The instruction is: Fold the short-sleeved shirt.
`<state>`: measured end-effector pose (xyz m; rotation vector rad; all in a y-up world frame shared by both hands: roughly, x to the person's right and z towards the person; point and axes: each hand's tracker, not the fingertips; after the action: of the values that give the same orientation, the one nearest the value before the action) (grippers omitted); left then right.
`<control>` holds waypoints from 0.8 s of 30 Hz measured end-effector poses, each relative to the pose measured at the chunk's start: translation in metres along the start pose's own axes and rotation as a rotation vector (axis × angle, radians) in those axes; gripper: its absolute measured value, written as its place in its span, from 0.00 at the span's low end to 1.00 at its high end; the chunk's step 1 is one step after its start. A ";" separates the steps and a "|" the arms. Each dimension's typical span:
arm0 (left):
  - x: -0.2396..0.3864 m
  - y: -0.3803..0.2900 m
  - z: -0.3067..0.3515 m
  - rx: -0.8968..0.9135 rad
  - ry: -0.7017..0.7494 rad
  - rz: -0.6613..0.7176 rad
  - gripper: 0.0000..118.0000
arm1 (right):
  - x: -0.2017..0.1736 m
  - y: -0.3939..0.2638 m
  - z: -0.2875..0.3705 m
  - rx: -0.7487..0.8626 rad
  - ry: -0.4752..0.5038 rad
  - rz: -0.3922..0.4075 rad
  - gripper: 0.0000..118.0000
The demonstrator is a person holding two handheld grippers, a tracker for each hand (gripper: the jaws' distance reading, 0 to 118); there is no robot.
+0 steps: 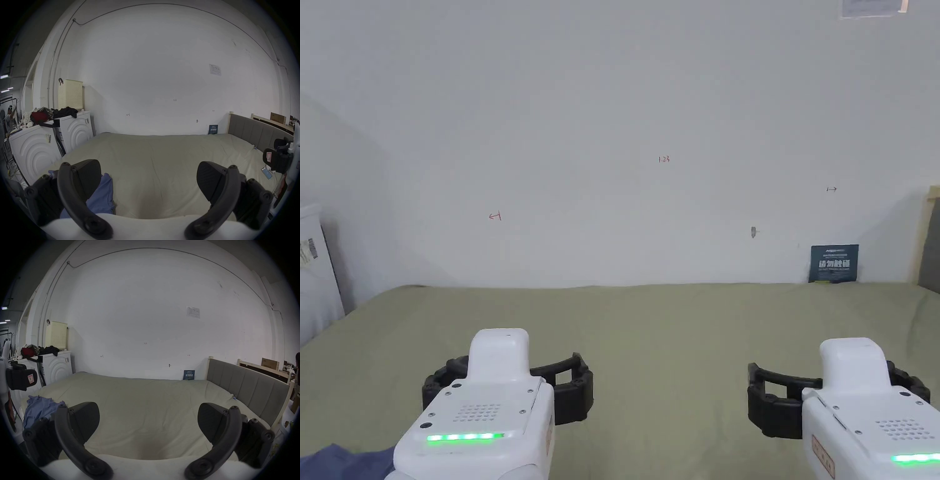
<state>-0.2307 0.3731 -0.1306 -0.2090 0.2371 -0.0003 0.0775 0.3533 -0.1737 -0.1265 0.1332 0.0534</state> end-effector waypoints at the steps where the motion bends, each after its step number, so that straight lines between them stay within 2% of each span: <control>1: 0.000 0.000 0.000 0.002 0.003 -0.002 0.97 | 0.000 0.000 0.000 -0.003 -0.007 0.003 1.00; 2: 0.000 0.000 0.001 0.004 -0.007 -0.007 0.85 | 0.000 0.001 0.000 -0.005 -0.017 0.002 0.96; 3: 0.000 0.000 0.002 0.004 -0.007 -0.008 0.61 | 0.001 0.001 0.000 -0.004 -0.018 0.000 0.83; 4: 0.000 0.000 0.002 0.010 0.003 -0.005 0.15 | 0.001 0.001 0.002 0.007 -0.029 -0.011 0.52; 5: 0.000 0.000 -0.001 -0.007 0.039 -0.010 0.00 | 0.001 0.001 0.000 0.007 -0.039 -0.011 0.01; 6: -0.001 -0.003 -0.006 0.006 0.048 0.000 0.00 | 0.001 0.000 -0.001 -0.035 -0.054 -0.034 0.01; 8: -0.005 -0.006 -0.011 -0.014 0.022 0.003 0.00 | 0.010 0.006 0.000 -0.018 -0.021 -0.045 0.01; 15: -0.008 -0.002 -0.004 -0.013 0.010 0.005 0.00 | 0.013 0.008 -0.003 -0.020 -0.038 -0.033 0.01; 21: -0.035 -0.003 0.004 -0.016 0.062 -0.004 0.00 | -0.013 0.005 -0.015 -0.032 0.020 -0.015 0.01; 24: -0.070 -0.005 0.015 -0.041 0.126 0.019 0.00 | -0.048 0.002 -0.025 -0.044 0.121 0.001 0.01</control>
<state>-0.2949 0.3726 -0.0986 -0.2481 0.3649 0.0099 0.0271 0.3497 -0.1918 -0.1736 0.2530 0.0495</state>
